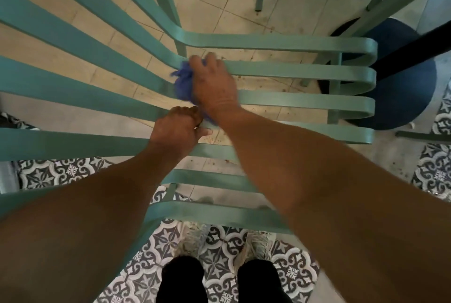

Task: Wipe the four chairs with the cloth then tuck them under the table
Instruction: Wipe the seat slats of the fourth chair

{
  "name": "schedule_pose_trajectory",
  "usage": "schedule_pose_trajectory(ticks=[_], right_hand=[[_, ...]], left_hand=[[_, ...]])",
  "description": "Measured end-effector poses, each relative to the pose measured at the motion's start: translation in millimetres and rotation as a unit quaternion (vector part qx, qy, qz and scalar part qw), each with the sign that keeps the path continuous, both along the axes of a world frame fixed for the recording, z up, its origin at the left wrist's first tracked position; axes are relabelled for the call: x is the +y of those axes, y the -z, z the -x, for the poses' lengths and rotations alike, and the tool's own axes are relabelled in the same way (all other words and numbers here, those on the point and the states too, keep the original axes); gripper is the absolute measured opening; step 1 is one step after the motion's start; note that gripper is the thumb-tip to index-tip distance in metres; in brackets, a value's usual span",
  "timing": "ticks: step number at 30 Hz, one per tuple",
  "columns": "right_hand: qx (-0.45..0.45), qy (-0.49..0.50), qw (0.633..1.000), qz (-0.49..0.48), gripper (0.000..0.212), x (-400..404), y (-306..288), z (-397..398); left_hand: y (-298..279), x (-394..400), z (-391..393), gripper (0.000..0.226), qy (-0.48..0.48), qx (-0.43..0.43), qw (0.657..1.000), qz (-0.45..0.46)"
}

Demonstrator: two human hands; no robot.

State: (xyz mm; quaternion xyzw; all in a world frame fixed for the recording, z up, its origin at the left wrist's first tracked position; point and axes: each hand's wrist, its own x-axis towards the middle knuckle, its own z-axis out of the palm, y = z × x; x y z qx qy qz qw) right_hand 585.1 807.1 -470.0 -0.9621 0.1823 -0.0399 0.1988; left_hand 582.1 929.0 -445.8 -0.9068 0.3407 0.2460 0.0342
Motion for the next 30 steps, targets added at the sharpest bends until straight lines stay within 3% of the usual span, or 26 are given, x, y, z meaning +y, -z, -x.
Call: schedule_pose_trajectory(ticks=[4,9,11,14,15,17,19,21,24,27,30], right_hand=[[0.014,0.194,0.981,0.027,0.029,-95.4,-2.6,56.4],[0.063,0.469,0.879,0.055,0.038,-155.8,-25.7,97.2],[0.06,0.439,0.896,0.016,0.04,-131.2,-20.5,71.9],[0.065,0.207,0.976,0.016,0.034,-40.7,-9.2,21.2],[0.065,0.138,0.988,0.012,0.035,-8.1,-8.7,11.5],[0.075,0.094,0.993,-0.006,0.041,27.1,-17.9,12.5],[0.116,0.126,0.984,-0.041,0.048,22.3,-27.1,40.7],[0.182,0.213,0.954,-0.111,0.052,6.3,-39.5,82.3],[0.253,0.299,0.888,-0.239,0.026,-0.8,-70.1,143.9],[0.237,0.24,0.875,-0.346,0.018,19.3,-118.6,174.2],[0.177,0.245,0.841,-0.449,0.035,43.4,-175.5,183.3]], left_hand=[[7.0,7.5,-1.0,0.05,0.039,-0.002,0.998,0.045],[11.4,9.2,-3.4,0.053,0.061,-0.005,0.997,0.045],[10.0,7.7,-4.3,0.051,0.064,-0.002,0.997,0.041],[9.0,6.2,-4.9,0.048,0.06,0.0,0.998,0.028],[9.3,5.9,-4.6,0.045,0.057,-0.009,0.998,0.023],[5.9,3.4,-4.6,0.036,0.049,-0.013,0.999,0.014],[-7.7,-0.9,-6.5,0.034,0.021,0.028,0.999,0.007],[-32.8,-5.4,-7.5,0.039,-0.039,0.078,0.996,0.009],[-78.8,-2.8,6.6,0.055,-0.081,0.138,0.987,0.013],[-121.5,10.1,32.3,0.106,-0.019,0.281,0.959,0.011],[-165.8,19.0,52.5,0.104,0.054,0.356,0.932,0.04]])
